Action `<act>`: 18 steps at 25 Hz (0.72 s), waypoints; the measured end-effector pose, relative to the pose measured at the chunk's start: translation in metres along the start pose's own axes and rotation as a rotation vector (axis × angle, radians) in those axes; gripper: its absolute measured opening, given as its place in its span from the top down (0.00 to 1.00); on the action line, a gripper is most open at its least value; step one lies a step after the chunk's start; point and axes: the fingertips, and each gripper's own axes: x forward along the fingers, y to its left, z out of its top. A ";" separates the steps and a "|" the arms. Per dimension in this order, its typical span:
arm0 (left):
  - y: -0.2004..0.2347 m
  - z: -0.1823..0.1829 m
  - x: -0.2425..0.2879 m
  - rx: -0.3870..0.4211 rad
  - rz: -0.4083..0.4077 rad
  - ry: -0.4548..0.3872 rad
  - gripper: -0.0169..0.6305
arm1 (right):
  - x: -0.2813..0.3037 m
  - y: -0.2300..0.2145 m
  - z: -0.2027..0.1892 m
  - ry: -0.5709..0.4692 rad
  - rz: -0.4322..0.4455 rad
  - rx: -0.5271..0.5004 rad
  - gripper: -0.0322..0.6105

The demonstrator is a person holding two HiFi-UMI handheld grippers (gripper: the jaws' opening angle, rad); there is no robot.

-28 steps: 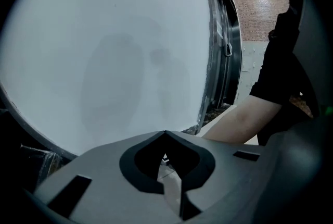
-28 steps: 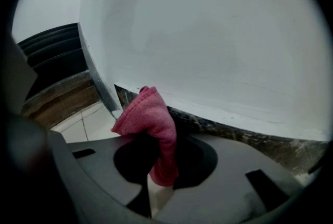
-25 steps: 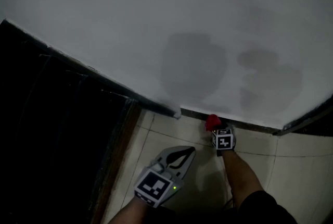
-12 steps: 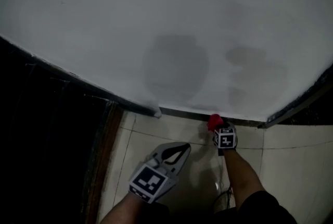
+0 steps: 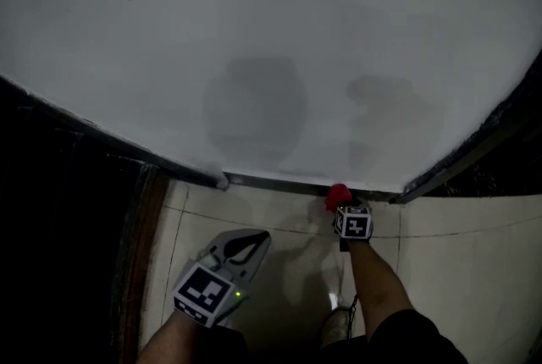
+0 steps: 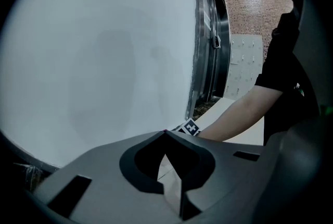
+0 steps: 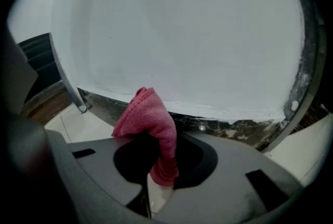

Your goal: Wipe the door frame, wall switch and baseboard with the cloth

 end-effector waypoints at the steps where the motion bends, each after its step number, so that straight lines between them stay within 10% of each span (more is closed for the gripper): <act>1: -0.002 0.001 0.002 0.003 -0.004 0.002 0.99 | -0.003 -0.010 -0.002 -0.001 -0.019 0.018 0.85; 18: -0.019 -0.002 0.033 -0.013 -0.038 0.033 0.99 | -0.026 -0.122 -0.023 -0.009 -0.119 0.114 0.85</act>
